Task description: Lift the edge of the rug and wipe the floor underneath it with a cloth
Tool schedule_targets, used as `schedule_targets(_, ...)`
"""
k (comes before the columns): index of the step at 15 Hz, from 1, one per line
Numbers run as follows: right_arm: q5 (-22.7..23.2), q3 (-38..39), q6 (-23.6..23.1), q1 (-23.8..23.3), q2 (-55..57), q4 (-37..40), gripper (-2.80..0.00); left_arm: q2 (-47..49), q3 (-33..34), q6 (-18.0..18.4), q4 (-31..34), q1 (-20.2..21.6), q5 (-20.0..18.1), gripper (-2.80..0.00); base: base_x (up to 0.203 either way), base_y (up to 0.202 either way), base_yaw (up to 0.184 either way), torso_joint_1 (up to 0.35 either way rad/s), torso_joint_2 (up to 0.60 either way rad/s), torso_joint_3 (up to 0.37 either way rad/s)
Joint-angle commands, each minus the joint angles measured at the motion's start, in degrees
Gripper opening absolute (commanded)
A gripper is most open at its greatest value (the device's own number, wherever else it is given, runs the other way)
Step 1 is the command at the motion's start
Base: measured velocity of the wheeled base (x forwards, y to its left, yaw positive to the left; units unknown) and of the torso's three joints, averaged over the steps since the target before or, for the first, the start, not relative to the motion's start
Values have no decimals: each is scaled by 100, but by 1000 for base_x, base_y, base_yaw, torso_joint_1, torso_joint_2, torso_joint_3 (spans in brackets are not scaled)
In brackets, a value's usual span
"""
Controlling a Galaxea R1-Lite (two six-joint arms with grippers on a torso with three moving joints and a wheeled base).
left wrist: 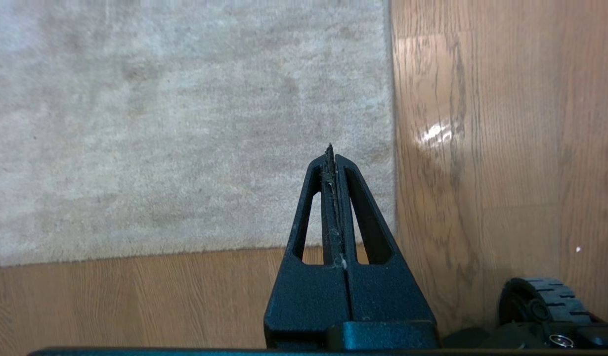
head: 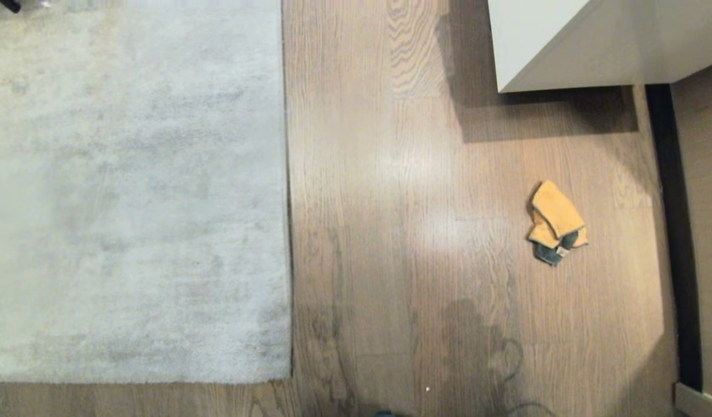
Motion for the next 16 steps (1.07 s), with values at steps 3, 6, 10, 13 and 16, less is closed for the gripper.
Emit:
schedule_targets(3, 5, 0, -8, 2, 7, -2, -280, -2, 0, 3, -3, 0, 1, -280, 0, 0, 0, 2, 2, 210)
schedule_targets(6, 5, 0, -8, 2, 7, -2, -280, -2, 0, 3, -3, 0, 1, -280, 0, 0, 0, -2, 2, 207)
schedule_targets(10, 5, 0, -8, 2, 7, -2, -280, -2, 0, -6, -3, 0, 1, -280, 0, 0, 0, 1, 4, 206)
schedule_targets(13, 5, 0, -8, 2, 7, -2, -280, -2, 0, -6, -3, 0, 1, -280, 0, 0, 0, -1, 2, 200)
schedule_targets(16, 5, 0, -8, 2, 7, -2, -280, -2, 0, -6, -3, 0, 10, -280, 0, 0, 0, 0, 2, 204)
